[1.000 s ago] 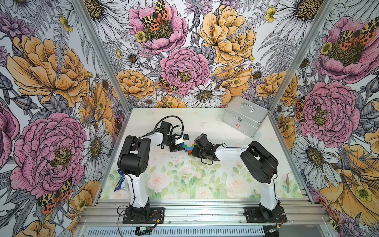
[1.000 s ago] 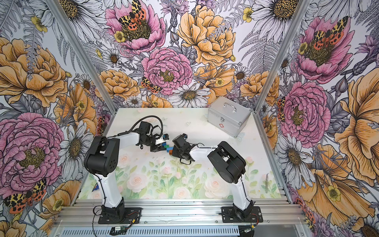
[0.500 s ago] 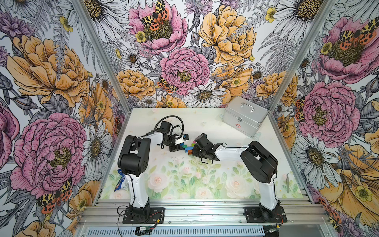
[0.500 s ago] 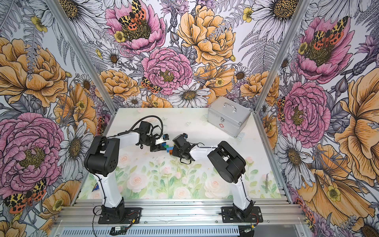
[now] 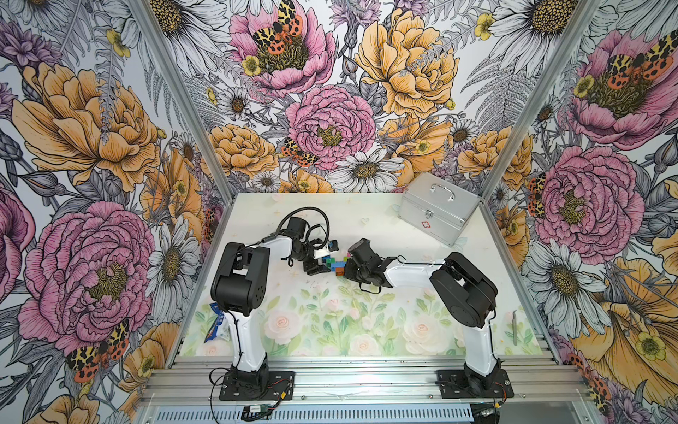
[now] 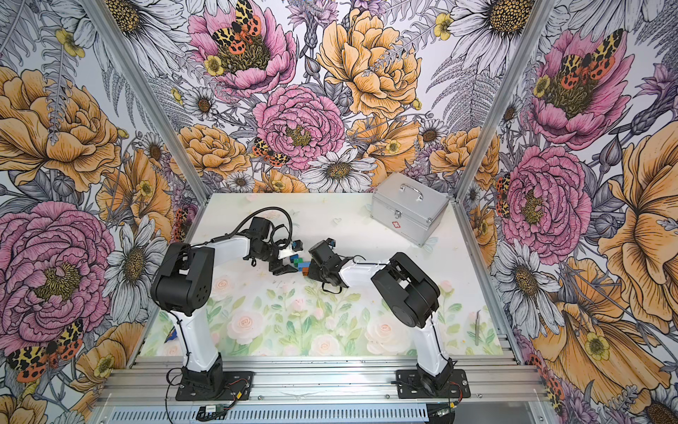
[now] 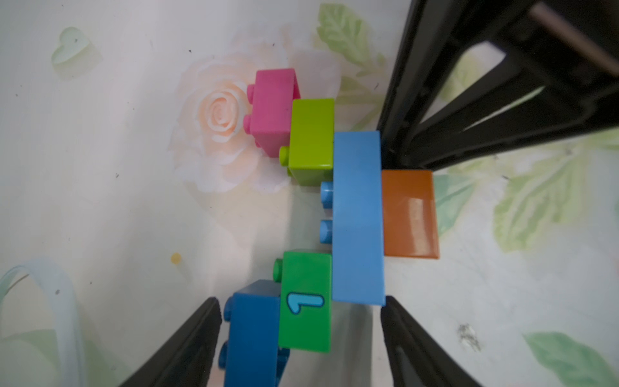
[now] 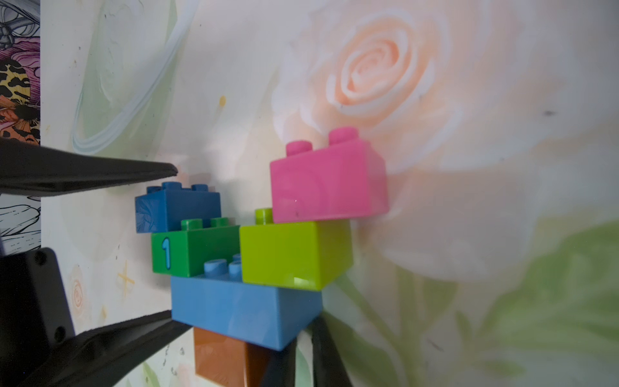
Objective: Assemble the letter v with lego
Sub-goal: Assemble the lego brick with the lego brick, then reset both arms
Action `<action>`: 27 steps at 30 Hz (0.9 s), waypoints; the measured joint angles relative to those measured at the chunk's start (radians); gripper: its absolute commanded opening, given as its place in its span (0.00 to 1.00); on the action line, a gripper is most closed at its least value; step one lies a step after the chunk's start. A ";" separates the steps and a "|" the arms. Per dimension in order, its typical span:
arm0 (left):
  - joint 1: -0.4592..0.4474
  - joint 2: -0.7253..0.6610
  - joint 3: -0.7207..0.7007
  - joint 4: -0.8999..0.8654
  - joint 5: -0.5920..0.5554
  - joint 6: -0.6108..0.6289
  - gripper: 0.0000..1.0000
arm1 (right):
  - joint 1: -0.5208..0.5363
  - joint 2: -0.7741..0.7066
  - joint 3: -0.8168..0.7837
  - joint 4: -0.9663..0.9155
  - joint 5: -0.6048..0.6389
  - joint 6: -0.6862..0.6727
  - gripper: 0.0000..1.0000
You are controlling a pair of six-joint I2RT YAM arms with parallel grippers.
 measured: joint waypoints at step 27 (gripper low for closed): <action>0.106 -0.534 -0.346 0.377 -0.595 -1.226 0.99 | -0.167 -0.563 -0.230 -0.180 0.412 -0.473 0.99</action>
